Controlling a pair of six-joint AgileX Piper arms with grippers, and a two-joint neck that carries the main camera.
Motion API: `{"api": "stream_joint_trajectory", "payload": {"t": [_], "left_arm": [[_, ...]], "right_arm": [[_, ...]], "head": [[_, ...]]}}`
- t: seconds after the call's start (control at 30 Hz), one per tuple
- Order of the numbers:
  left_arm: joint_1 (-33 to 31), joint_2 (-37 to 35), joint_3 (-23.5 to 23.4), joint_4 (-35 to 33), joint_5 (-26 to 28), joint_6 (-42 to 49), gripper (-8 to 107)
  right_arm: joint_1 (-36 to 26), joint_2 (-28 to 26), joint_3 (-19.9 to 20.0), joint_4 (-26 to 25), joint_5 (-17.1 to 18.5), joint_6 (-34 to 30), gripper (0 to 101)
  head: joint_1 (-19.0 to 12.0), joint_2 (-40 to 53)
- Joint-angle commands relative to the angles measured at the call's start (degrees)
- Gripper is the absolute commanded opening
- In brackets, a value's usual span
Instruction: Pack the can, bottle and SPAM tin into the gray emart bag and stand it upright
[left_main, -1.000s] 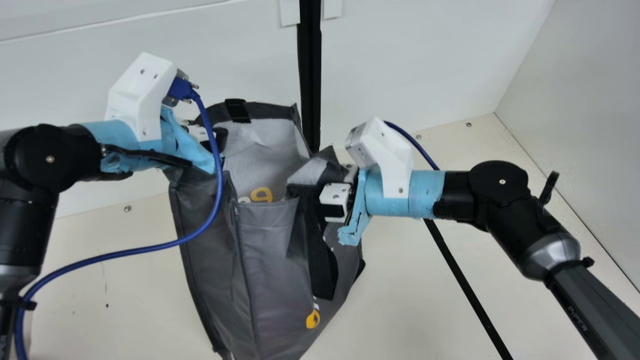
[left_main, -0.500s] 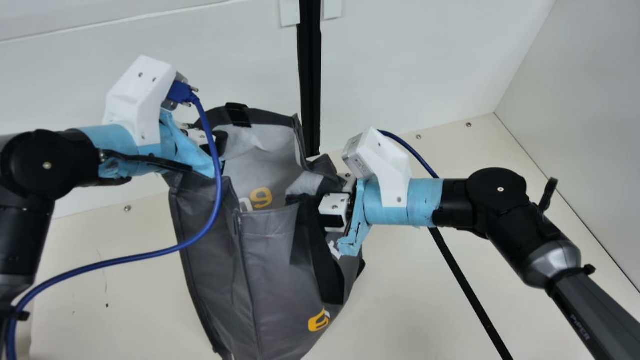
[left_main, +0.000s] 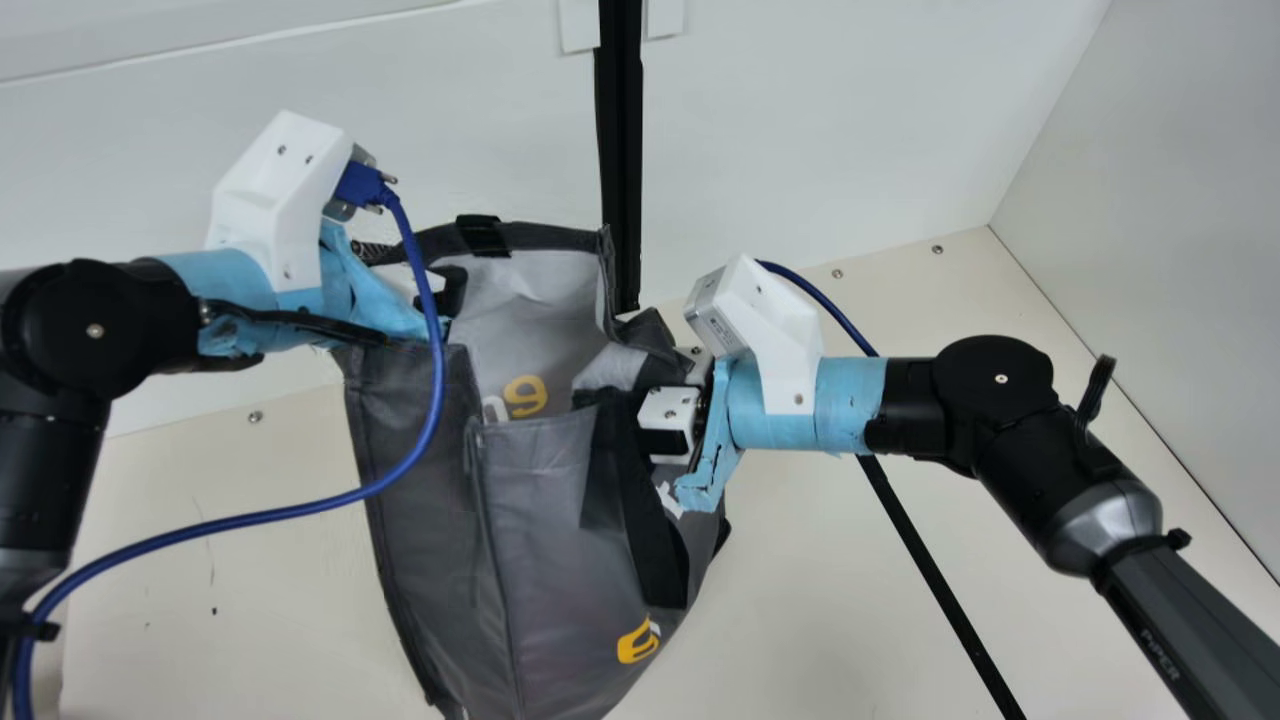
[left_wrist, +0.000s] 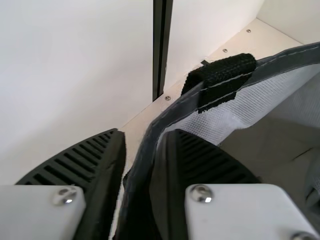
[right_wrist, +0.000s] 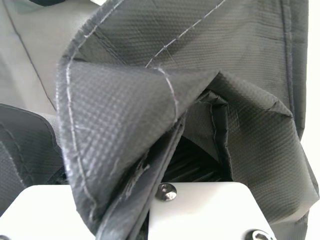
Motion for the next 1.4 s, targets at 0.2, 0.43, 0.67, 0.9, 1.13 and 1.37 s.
{"api": "stream_joint_trajectory", "payload": {"t": [0.2, 0.43, 0.67, 0.9, 1.13, 1.37], "left_arm": [[0.41, -7.38, 9.36, -3.05, -5.20, 2.37, 62], [2.06, -13.90, 15.01, -6.15, -8.09, 4.78, 86], [3.62, -20.64, 20.31, -4.95, -9.60, 5.58, 90], [5.04, -27.18, 25.44, -0.97, -11.05, 3.73, 90], [6.21, -33.24, 30.62, 5.16, -12.63, -0.79, 90], [6.67, -38.04, 35.52, 14.96, -11.99, -7.14, 90]], "right_arm": [[0.00, 0.00, 0.00, -0.04, 0.00, 0.00, 0], [0.00, 0.00, 0.00, -0.04, 0.00, 0.00, 0], [0.00, 0.00, 0.00, -0.04, 0.00, 0.00, 0], [0.00, 0.00, 0.00, -0.04, 0.00, 0.00, 0], [0.00, 0.00, 0.00, -0.04, 0.00, 0.00, 0], [0.00, 0.00, 0.00, -0.04, 0.00, 0.00, 0]], "head": [[-1.30, -0.05], [-1.30, -0.05], [-1.30, -0.05], [-1.30, -0.05], [-1.30, -0.05], [-1.30, -0.05]]}}
